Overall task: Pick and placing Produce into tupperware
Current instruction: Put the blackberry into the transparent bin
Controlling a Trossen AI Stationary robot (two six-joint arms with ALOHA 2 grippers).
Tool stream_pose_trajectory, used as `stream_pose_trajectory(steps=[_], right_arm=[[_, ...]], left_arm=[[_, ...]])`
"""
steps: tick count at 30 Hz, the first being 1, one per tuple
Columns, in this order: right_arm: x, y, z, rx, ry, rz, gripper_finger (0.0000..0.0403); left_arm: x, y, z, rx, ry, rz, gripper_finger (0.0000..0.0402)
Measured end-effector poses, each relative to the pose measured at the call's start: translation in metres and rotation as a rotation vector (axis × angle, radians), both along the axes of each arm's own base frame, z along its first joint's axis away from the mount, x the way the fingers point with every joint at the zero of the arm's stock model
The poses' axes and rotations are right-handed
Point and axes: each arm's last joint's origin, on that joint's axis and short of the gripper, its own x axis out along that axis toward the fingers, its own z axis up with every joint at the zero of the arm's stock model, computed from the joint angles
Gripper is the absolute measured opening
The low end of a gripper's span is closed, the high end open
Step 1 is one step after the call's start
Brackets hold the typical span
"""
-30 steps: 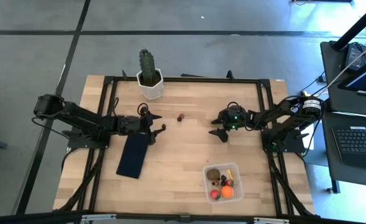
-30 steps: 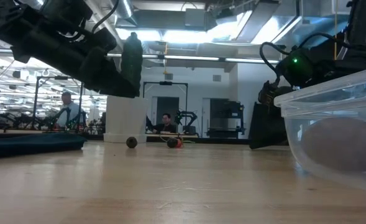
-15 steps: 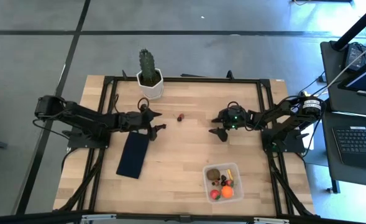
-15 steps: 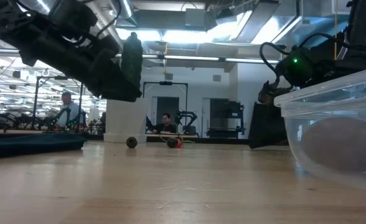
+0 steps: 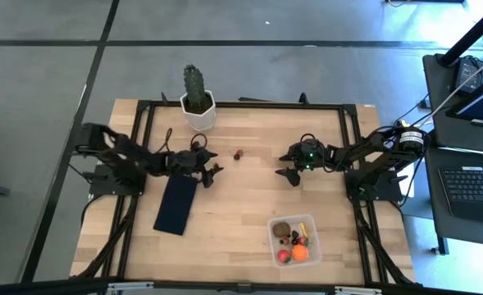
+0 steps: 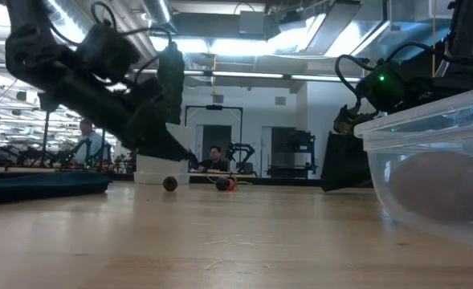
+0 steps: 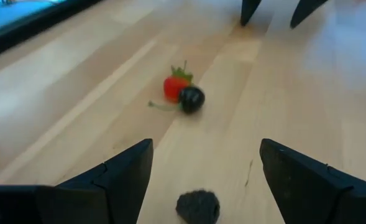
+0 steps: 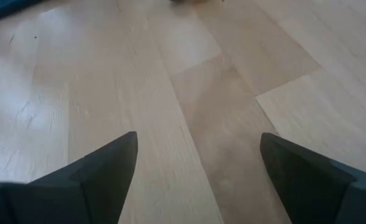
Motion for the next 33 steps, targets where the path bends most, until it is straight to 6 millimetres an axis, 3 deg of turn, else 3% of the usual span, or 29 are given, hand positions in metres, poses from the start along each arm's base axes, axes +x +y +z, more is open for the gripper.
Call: stream_pose_trajectory(steps=[12,20,33], right_arm=[[0.0,0.0,0.0,0.001,0.0,0.0,0.0339],[0.0,0.0,0.0,0.001,0.0,0.001,0.0339],[0.0,0.0,0.0,0.001,0.0,0.001,0.0339]], left_arm=[[0.003,0.008,-0.037,-0.023,0.069,0.081,0.0286],[0.004,0.009,-0.046,-0.032,0.061,0.101,0.0284],[0.002,0.008,-0.049,-0.034,0.099,0.108,0.0209]])
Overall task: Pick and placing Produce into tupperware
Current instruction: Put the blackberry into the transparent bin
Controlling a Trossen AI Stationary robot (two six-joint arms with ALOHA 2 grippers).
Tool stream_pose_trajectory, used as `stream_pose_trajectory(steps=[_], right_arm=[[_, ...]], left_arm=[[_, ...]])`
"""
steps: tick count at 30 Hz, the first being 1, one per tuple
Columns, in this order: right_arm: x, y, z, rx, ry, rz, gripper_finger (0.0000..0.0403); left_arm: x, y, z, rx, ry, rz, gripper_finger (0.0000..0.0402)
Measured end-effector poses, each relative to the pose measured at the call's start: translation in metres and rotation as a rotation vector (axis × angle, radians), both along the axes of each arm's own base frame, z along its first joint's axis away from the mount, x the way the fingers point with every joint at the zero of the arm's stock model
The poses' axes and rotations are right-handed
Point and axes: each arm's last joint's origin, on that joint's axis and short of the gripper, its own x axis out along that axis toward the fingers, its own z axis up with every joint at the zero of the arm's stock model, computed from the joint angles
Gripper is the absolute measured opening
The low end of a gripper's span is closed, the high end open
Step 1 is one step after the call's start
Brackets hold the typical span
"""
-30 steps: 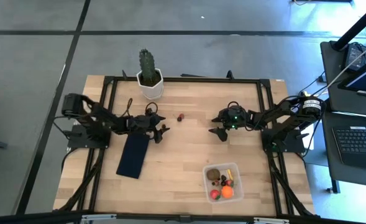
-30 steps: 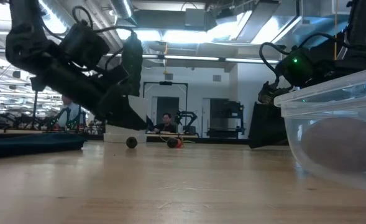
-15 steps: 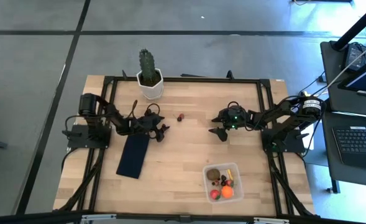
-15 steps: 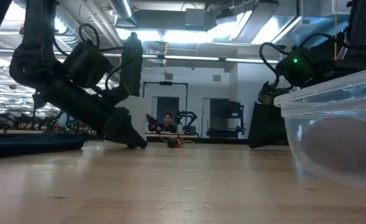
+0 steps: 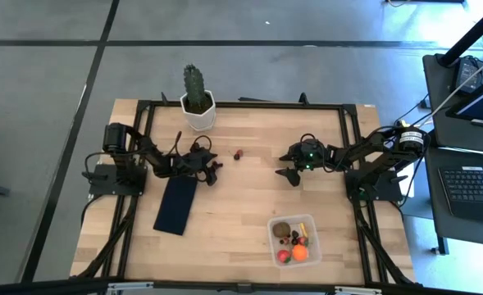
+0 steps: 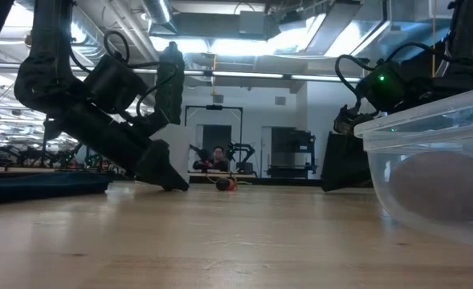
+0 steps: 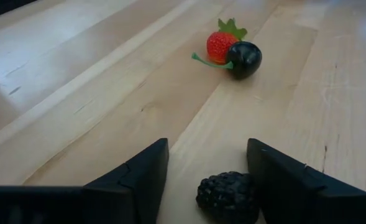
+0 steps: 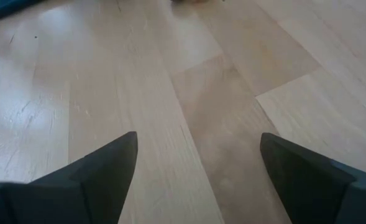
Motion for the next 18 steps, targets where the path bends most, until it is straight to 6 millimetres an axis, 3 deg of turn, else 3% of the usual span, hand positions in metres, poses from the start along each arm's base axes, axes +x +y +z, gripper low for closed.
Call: stream_pose_trajectory(steps=[18], right_arm=[[0.0,0.0,0.0,0.001,0.0,0.0,0.0339]], left_arm=[[-0.0012,-0.0033,0.0003,-0.001,0.013,-0.003,0.0111]])
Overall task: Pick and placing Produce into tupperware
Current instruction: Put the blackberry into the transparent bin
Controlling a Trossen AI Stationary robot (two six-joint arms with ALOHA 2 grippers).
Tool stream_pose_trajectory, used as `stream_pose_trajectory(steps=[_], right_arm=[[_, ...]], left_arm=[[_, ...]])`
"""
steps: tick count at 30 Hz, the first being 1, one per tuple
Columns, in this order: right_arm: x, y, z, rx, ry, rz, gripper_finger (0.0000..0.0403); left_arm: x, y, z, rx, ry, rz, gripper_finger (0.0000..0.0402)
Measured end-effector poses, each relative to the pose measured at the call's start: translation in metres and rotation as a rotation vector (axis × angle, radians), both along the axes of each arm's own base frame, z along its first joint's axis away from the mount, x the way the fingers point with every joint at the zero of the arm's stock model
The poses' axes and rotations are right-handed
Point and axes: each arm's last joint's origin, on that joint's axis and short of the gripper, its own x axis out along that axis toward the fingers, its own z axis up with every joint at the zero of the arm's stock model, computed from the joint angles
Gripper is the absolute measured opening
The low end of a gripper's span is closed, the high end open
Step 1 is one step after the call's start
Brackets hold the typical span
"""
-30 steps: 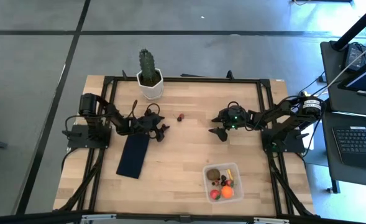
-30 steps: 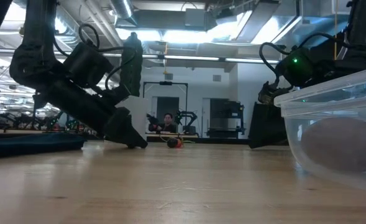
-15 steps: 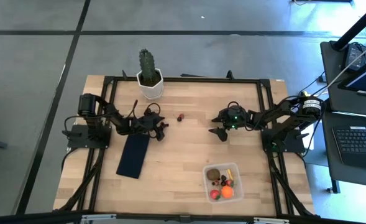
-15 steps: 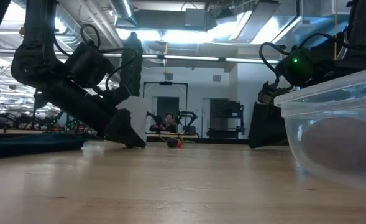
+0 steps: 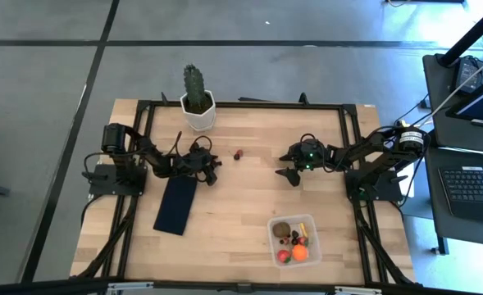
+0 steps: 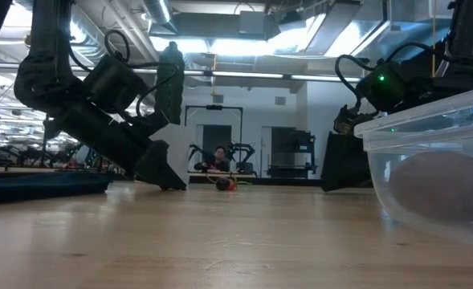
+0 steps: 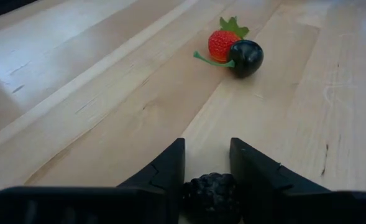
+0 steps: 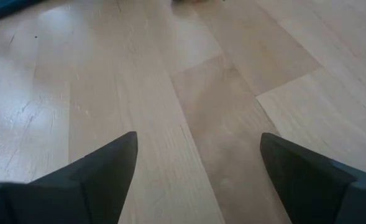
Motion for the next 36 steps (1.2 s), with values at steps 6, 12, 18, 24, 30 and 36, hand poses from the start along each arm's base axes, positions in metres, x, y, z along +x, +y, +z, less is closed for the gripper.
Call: stream_pose_trajectory(steps=[6,12,18,24,30,36], right_arm=[[0.0,0.0,0.0,0.0,0.0,0.0,0.0339],[0.0,0.0,0.0,0.0,0.0,0.0,0.0339],[0.0,0.0,0.0,0.0,0.0,0.001,0.0339],[0.0,0.0,0.0,-0.001,0.0,0.001,0.0339],[0.0,0.0,0.0,0.001,0.0,-0.001,0.0339],[0.0,0.0,0.0,0.001,-0.002,-0.001,0.0339]], left_arm=[[0.0,0.0,0.0,-0.004,-0.004,-0.007,0.0099],[0.003,-0.001,0.004,-0.02,-0.056,-0.038,0.0102],[0.008,-0.009,0.023,-0.125,-0.187,-0.232,0.0098],[0.023,-0.027,0.067,-0.167,-0.44,-0.495,0.0099],[0.058,-0.054,0.114,-0.174,-0.499,-0.661,0.0096],[0.103,-0.094,0.16,-0.074,-0.337,-0.777,0.0096]])
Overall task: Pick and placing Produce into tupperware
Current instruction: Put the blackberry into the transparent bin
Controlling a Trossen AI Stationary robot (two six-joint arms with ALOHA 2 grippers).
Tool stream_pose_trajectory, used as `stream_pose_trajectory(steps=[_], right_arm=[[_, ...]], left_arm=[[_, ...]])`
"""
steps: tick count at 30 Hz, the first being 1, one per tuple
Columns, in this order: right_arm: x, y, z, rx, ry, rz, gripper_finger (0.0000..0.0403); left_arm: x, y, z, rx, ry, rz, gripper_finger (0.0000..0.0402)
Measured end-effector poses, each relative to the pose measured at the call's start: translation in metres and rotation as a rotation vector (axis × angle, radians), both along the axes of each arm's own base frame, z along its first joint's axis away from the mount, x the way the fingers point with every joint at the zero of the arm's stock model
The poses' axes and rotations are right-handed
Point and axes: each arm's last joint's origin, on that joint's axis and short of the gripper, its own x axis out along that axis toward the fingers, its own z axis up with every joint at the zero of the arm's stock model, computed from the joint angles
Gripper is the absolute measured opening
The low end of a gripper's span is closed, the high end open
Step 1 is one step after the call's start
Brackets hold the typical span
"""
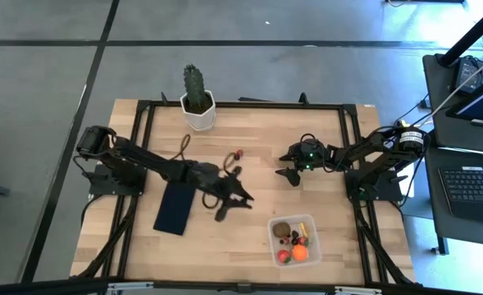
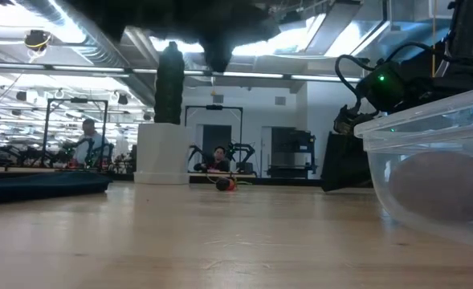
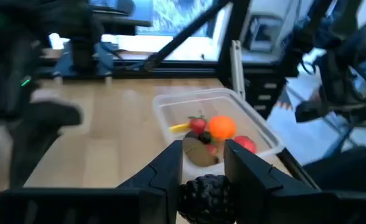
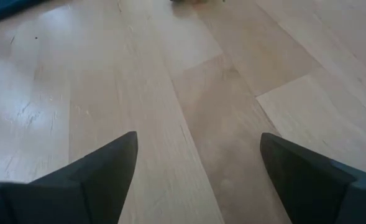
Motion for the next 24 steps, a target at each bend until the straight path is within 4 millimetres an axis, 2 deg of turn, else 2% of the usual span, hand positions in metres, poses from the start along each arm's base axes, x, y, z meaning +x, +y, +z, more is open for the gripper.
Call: stream_pose_trajectory(steps=[3,5,11,13,19,24], right_arm=[[0.0,0.0,0.0,0.0,0.0,0.0,0.0339],[0.0,0.0,0.0,0.0,0.0,0.0,0.0339],[0.0,0.0,0.0,0.001,0.0,-0.001,0.0339],[0.0,0.0,0.0,0.001,0.0,-0.001,0.0339],[0.0,0.0,0.0,0.004,0.0,-0.002,0.0339],[0.0,0.0,0.0,0.005,0.001,-0.002,0.0339]], left_arm=[[0.02,-0.019,0.025,0.039,0.0,-0.039,0.0103],[0.031,-0.031,0.034,0.073,0.01,-0.05,0.0103],[0.073,-0.058,0.031,0.111,0.002,-0.121,0.0095],[0.089,-0.063,0.025,0.099,0.0,-0.151,0.0095],[0.132,-0.078,-0.012,0.095,0.041,-0.213,0.0103],[0.155,-0.082,-0.048,0.112,0.081,-0.215,0.0095]])
